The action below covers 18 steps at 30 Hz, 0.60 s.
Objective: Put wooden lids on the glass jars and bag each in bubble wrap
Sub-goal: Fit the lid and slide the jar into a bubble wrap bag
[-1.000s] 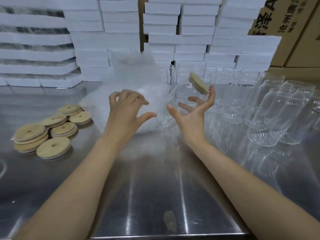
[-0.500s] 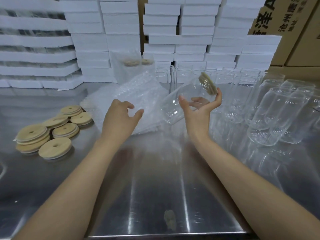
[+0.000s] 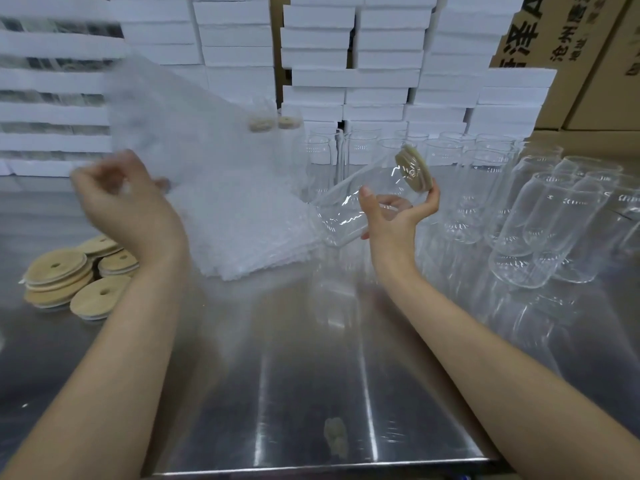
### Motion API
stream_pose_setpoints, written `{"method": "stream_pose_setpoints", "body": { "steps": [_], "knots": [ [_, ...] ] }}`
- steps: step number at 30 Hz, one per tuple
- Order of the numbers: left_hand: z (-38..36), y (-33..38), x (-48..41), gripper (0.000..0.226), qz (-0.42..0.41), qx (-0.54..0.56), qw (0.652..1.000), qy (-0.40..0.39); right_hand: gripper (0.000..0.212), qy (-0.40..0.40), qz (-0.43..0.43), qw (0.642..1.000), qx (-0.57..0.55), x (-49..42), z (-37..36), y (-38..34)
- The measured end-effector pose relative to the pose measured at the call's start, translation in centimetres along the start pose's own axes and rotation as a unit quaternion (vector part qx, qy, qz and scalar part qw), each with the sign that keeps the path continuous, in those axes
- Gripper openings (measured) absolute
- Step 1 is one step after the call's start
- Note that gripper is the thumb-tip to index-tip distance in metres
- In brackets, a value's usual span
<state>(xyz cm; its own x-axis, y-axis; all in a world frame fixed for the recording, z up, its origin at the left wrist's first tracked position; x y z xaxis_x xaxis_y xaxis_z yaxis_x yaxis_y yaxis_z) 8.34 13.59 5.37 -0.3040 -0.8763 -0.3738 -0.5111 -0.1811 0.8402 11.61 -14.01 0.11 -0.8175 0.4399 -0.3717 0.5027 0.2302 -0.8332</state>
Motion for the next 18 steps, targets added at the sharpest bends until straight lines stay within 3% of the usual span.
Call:
{"method": "stream_pose_setpoints", "body": {
  "steps": [1,3,5,7,9,12,15,18],
  "knots": [
    [0.6,0.9,0.0,0.013,-0.097,-0.028,0.994,0.041,0.100,-0.005,-0.001,1.000,-0.001,0.0,-0.1,0.0],
    [0.9,2.4,1.0,0.012,-0.265,-0.080,0.960,0.050,0.099,-0.012,-0.002,1.000,-0.001,0.0,-0.2,0.2],
    [-0.2,2.5,2.7,0.014,-0.350,-0.131,0.926,-0.046,0.099,-0.014,-0.001,1.000,0.005,0.0,-0.2,0.3],
    [-1.8,1.1,4.5,0.017,-0.335,-0.230,0.887,-0.218,0.099,-0.017,0.003,1.000,0.013,0.2,-0.3,0.4],
    [-2.7,-1.2,6.1,0.032,-0.310,-0.329,0.817,-0.359,0.099,-0.015,0.006,1.000,0.013,0.2,-0.3,0.3],
    [-2.9,-3.1,7.0,0.023,-0.311,-0.422,0.746,-0.410,0.099,-0.017,0.000,1.000,-0.008,0.2,-0.2,0.3],
    [-2.8,-2.9,6.4,0.013,-0.324,-0.448,0.753,-0.357,0.096,-0.005,-0.008,1.000,-0.029,0.2,-0.1,0.1],
    [-2.6,-2.1,6.0,0.027,-0.323,-0.419,0.790,-0.311,0.092,0.004,-0.012,0.999,-0.051,0.2,-0.2,-0.3]
  ]
}}
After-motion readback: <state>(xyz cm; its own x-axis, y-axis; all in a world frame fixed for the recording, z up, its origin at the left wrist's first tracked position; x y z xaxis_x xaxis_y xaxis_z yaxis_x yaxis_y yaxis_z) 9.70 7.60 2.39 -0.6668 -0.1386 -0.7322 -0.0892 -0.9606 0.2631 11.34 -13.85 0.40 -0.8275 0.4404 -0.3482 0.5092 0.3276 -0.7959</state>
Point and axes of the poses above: each hand's wrist, its own x-axis away from the middle knuckle, its own z-axis out of the back of the hand, y = z × x, the point moved 3 cm from there along -x, towards the middle knuckle, and after that the axes turned 12 degrees about -x, right-handed, at the moved point
